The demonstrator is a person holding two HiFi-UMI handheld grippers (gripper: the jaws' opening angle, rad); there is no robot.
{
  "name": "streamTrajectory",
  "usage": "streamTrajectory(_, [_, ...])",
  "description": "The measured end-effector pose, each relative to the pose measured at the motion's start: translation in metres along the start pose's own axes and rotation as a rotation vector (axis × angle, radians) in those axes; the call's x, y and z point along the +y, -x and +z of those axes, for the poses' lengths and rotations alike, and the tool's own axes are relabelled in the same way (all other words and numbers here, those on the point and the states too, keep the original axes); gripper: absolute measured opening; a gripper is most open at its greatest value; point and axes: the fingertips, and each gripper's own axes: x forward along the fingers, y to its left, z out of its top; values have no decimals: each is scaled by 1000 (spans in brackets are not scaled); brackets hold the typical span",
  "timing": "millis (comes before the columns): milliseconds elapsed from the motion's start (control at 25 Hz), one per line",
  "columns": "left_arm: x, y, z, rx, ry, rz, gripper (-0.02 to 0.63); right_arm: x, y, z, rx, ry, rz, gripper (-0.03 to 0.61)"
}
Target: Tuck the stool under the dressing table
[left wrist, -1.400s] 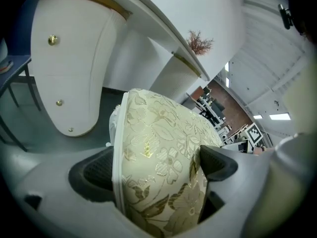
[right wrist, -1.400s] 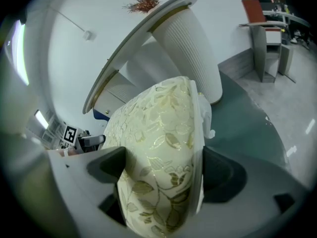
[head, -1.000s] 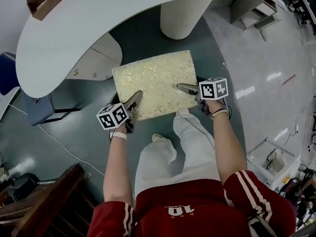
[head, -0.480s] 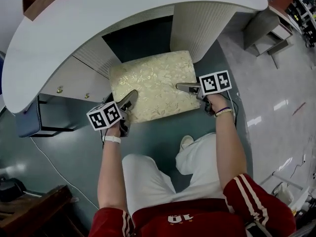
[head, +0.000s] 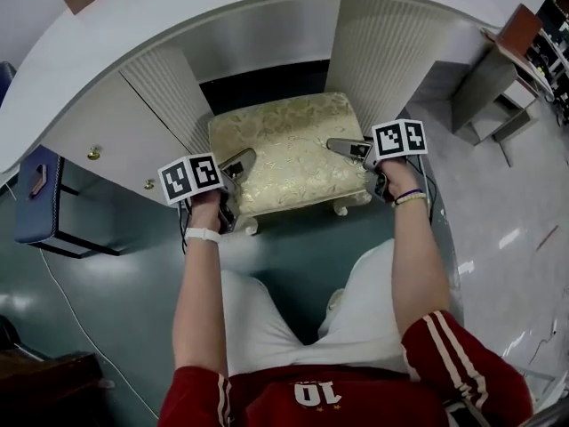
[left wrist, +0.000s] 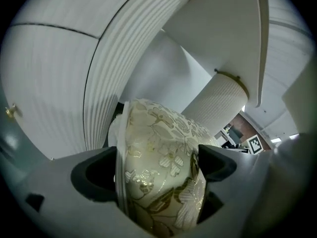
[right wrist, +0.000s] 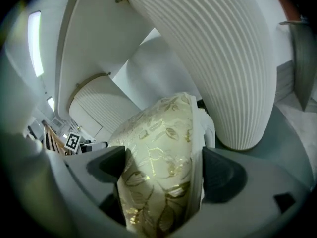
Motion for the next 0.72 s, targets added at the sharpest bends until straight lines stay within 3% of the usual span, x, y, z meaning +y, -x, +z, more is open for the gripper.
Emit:
streamTrajectory(440, [4,-6,4,17,7,-1,526,-1,-3,5,-26,5,-5,482])
streamTrajectory(600, [1,-4,4,16,0,-26,526,4,7,6,-95,78,-29,488])
streamTrajectory(720, [-4,5,2,21,-61,-62,523,11,14,5,-123,179,-51,491])
